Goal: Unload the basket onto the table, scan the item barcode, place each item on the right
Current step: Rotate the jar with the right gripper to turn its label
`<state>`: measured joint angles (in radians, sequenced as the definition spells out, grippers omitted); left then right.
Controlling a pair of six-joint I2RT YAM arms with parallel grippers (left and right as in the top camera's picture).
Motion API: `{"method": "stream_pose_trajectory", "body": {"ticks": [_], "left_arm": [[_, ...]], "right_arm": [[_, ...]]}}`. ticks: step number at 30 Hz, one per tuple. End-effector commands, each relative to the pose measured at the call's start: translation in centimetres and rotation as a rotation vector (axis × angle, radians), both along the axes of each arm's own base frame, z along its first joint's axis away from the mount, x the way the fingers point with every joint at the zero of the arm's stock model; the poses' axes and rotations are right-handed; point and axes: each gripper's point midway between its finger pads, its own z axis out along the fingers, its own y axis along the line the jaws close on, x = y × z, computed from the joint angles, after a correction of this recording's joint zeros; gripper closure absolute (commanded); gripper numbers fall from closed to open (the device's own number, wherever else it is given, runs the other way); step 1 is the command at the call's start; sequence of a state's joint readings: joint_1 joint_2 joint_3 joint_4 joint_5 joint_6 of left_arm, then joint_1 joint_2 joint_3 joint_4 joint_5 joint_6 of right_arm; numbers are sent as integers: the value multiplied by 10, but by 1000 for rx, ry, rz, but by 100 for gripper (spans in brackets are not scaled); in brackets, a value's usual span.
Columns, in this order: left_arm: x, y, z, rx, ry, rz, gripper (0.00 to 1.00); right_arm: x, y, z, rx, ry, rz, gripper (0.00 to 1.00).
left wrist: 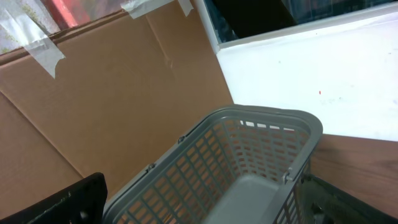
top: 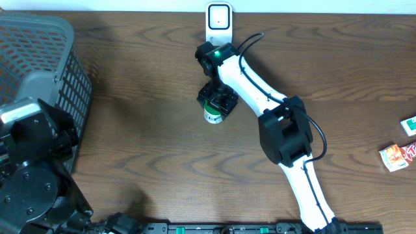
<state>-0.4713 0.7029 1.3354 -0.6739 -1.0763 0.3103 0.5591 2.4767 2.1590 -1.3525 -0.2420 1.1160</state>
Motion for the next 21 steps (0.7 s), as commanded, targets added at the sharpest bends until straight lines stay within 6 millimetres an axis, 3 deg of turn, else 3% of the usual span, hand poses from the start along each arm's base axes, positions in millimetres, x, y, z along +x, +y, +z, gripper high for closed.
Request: {"method": "stream_pose_trajectory", "body": {"ticks": [1,11,17,21], "left_arm": [[-3,3,1,-9,-12,13,2],[-3,3,1,-9,-12,13,2],[-3,3,1,-9,-12,13,2],[-3,3,1,-9,-12,13,2]], "right_arm": [[-5,6,9,218,66,137,56],[-6,1,64,749,130,247,54],[-9,-18,85,879,143,250,54],[-14,-17,97,958,130,281,54]]}}
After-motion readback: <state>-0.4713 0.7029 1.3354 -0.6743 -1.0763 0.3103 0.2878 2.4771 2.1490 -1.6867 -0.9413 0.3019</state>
